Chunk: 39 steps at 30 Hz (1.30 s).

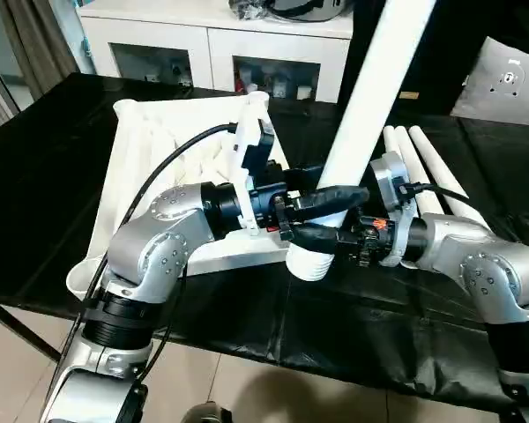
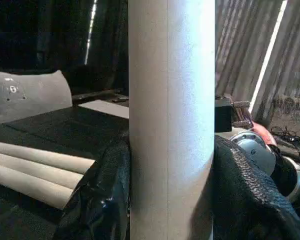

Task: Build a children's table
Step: Pick table leg

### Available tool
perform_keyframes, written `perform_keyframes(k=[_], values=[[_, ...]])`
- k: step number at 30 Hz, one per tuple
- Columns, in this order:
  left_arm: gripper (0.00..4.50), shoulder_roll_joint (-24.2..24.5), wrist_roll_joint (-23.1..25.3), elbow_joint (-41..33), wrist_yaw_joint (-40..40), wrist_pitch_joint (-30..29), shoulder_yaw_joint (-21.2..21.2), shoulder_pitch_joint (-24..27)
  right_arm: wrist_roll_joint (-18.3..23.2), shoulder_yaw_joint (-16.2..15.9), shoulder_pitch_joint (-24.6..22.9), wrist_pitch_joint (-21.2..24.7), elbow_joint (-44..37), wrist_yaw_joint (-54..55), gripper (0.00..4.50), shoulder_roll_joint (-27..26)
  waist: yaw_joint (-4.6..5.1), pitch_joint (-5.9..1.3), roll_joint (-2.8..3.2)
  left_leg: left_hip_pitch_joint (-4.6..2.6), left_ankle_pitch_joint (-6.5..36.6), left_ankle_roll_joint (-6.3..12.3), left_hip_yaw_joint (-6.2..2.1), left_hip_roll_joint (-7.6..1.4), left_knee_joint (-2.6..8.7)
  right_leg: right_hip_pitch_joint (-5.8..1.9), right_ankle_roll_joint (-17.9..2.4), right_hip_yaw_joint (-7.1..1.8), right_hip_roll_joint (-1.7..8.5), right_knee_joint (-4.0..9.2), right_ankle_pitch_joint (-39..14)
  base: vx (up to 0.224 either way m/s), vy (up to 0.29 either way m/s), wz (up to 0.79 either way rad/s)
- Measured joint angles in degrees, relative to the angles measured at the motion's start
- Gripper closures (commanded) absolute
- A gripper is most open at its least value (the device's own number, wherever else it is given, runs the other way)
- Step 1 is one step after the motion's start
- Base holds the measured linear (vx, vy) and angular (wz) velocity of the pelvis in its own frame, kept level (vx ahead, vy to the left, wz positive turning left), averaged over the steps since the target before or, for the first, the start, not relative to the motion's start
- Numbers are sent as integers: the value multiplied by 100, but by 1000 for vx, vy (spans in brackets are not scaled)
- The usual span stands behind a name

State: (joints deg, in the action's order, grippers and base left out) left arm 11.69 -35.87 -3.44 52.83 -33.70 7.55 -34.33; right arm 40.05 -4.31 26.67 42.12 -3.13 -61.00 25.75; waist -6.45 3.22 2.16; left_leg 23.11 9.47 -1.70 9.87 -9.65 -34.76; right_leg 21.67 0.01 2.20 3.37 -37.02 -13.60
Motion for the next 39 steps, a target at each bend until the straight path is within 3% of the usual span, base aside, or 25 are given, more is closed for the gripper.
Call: perform_keyframes(k=[11,19,24,28,33,39], values=[[189,110,50,3,38,-10,14,304,-186,-132,-250,-24,-23,237,250,-205,7,-15,73,0,0,0,0,0,0,1,0,-1,0,0,0,0,0,0],[189,111,-45,-6,93,33,-67,458,-371,-193,-388,-269,-127,465,252,-434,16,-18,77,1,0,0,0,0,0,2,0,-1,0,0,0,0,0,0],[181,-416,-48,112,-203,372,-270,898,-507,-197,-505,-262,-262,854,255,-469,0,-16,15,0,0,0,4,-3,2,-2,1,3,2,4,-1,0,0,0],[172,-606,-55,183,-277,537,-261,1151,-554,-263,-678,-247,-297,871,257,-454,9,-15,14,0,0,0,5,-2,2,-1,2,-2,2,6,-1,0,0,0],[145,-1225,-51,376,-586,1011,-345,1284,-594,-257,-856,-225,-295,1045,257,-516,2,-14,-6,0,0,0,5,-3,2,-1,3,0,2,5,-1,0,0,0],[96,-1236,-52,469,-685,1029,-348,1381,-624,-285,-862,-214,-294,1174,257,-530,32,-13,-8,-1,0,0,5,-3,7,2,8,1,1,5,-4,0,0,0]])
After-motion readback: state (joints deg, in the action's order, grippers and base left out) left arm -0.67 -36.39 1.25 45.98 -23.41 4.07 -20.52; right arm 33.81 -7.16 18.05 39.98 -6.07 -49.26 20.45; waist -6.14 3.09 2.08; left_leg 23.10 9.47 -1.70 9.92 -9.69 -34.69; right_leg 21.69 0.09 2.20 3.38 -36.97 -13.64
